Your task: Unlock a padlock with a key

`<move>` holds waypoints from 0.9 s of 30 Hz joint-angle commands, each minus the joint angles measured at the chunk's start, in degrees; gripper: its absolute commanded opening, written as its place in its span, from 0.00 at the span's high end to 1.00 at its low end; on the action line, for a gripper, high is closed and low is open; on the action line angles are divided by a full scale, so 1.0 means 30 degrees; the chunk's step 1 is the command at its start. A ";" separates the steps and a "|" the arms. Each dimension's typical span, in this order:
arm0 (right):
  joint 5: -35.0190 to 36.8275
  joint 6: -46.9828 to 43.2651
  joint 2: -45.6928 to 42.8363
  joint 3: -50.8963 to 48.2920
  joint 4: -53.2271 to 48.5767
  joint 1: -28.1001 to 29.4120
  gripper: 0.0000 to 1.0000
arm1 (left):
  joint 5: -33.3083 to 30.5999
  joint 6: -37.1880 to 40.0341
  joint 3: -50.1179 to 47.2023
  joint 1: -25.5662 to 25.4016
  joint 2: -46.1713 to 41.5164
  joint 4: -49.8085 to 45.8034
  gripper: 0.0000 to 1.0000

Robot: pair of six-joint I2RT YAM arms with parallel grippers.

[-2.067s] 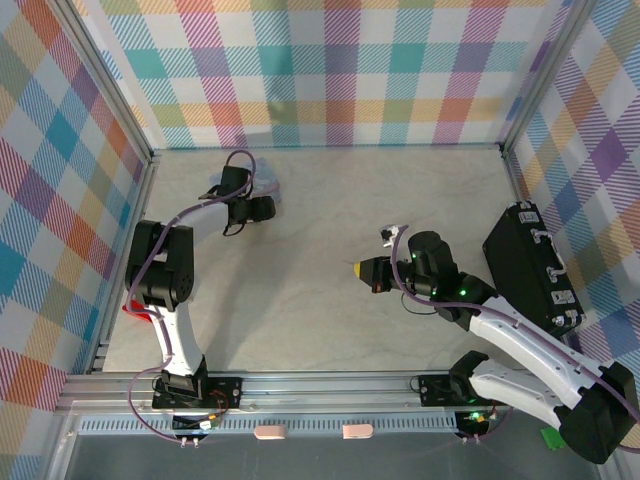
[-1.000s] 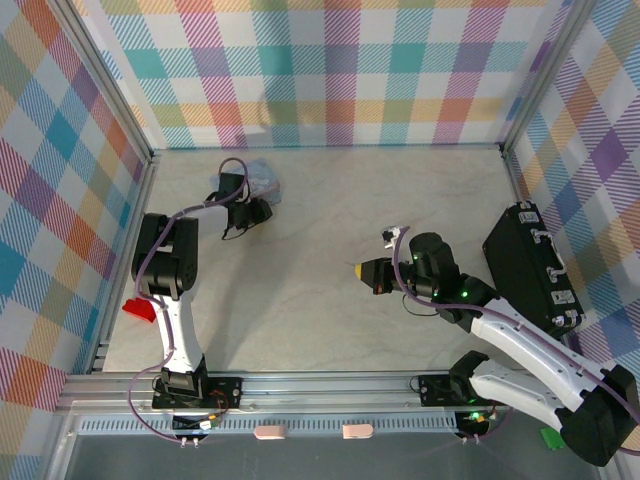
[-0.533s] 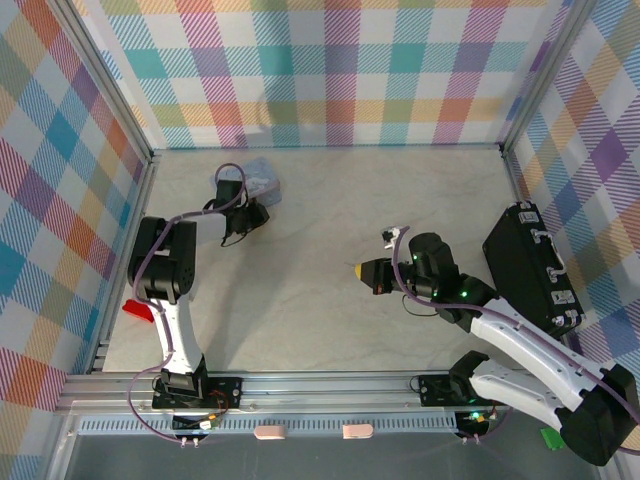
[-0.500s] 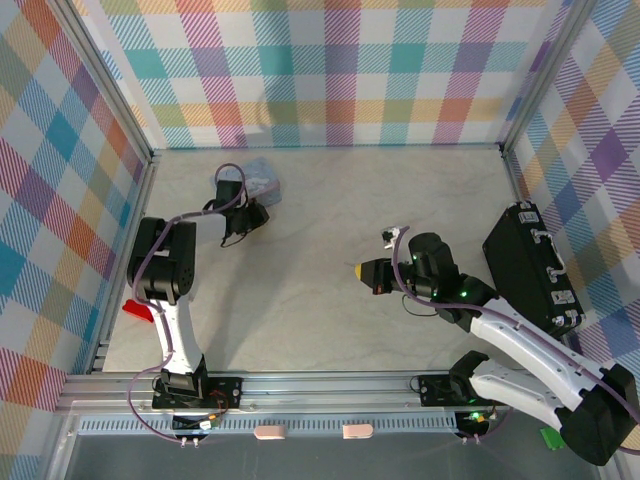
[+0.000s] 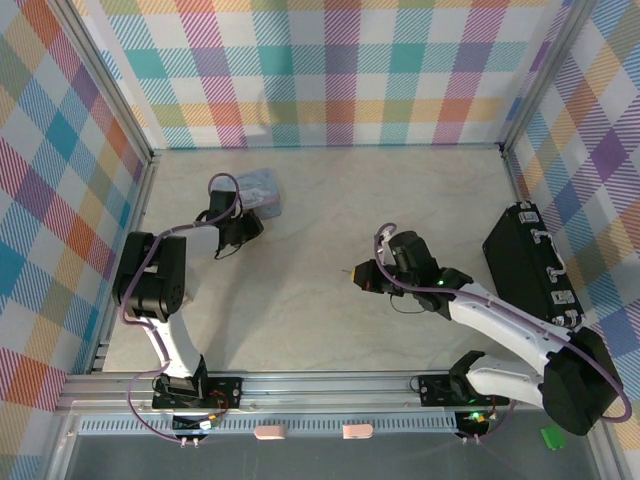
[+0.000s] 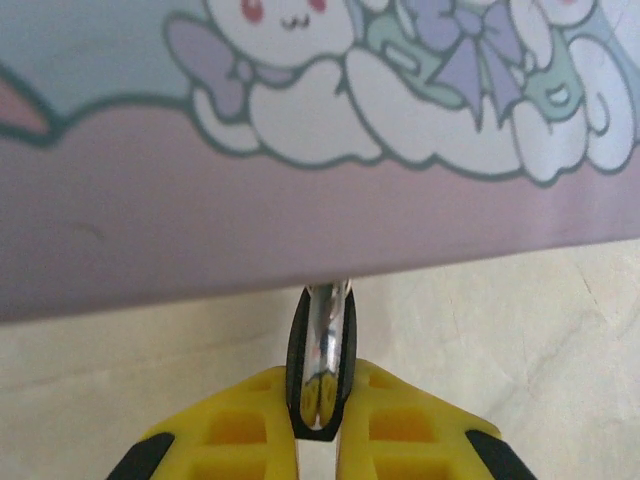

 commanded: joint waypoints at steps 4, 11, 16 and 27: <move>-0.1343 0.2847 0.1641 -0.1021 0.3617 0.0129 1.00 | 0.2530 -0.1067 -0.1526 -0.0553 -0.2621 -0.2491 0.96; -0.1840 0.3854 0.3827 -0.1116 0.5521 0.0307 1.00 | 0.2124 -0.1003 -0.2877 -0.2292 -0.4696 -0.5020 0.95; -0.1711 0.3325 0.3890 -0.0740 0.4913 0.0325 1.00 | 0.0356 -0.0819 -0.3538 -0.4367 -0.5515 -0.5977 0.94; -0.1429 0.3092 0.3640 -0.0825 0.4511 0.0335 1.00 | -0.3202 -0.1120 -0.7008 -0.7092 -0.7021 -0.2896 0.90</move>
